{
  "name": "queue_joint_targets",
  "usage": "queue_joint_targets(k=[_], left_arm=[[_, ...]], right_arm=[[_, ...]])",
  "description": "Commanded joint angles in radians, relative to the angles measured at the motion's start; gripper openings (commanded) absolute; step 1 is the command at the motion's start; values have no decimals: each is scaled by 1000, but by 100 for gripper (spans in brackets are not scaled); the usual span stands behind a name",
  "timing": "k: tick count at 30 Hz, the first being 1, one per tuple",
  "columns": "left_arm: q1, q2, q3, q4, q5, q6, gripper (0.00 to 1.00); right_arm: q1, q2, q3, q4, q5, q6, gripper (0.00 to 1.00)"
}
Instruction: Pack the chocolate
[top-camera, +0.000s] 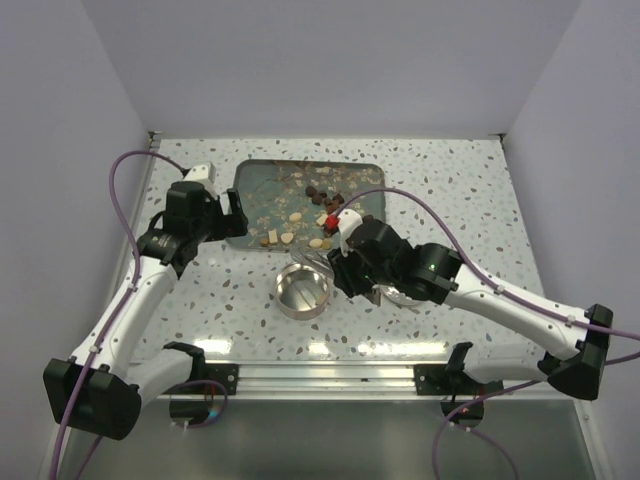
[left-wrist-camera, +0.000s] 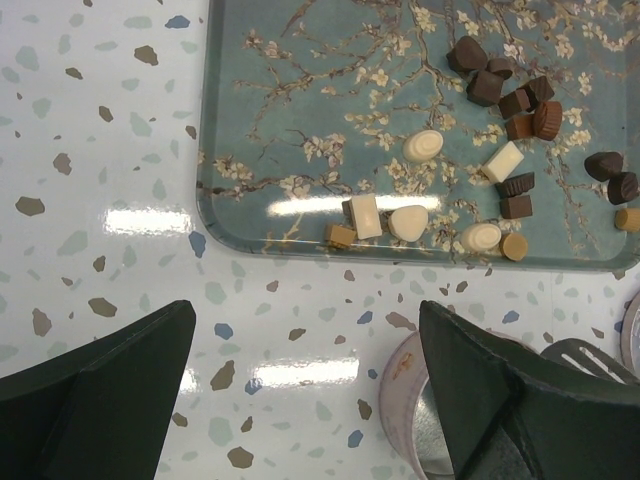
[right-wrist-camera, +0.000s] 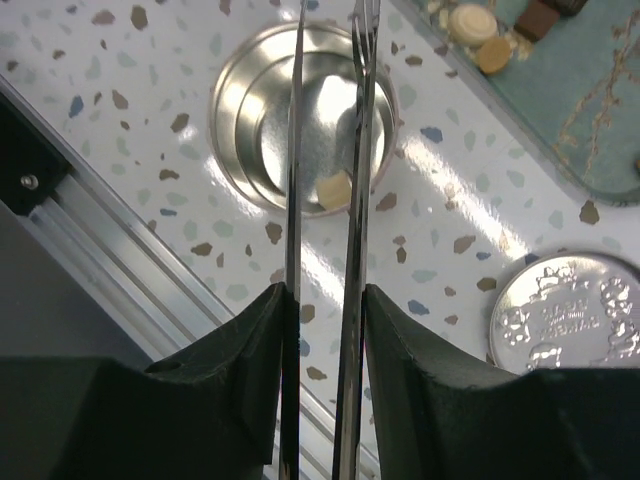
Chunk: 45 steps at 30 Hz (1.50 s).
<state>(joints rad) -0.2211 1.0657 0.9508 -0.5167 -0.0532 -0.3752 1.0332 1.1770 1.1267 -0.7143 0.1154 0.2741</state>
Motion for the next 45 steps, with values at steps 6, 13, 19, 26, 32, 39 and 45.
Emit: queue_joint_targets(k=[6,13,19,26,32,39,45], left_arm=[[0,-30,32,0,-27,-10,100],[0,-44,59,-28,-53,-2,100],[0,-32,46,-34,-60,41,100],[0,-47,31,-22,-40,44,100],[0,-47,3,-14,-16,41,100],[0,-69,-15,-20,-20,35,100],[0,-70,-20,-28,-22,41,100]], right_arm=[[-16,174,200,122,32,-111,38],[-90,331,300,154,9,-162,39],[-119,397,292,193,-2,-154,41],[-121,464,288,200,-7,-141,41],[-121,489,282,200,32,-145,43],[-122,521,271,208,41,-147,45],[-121,532,255,217,56,-148,46]])
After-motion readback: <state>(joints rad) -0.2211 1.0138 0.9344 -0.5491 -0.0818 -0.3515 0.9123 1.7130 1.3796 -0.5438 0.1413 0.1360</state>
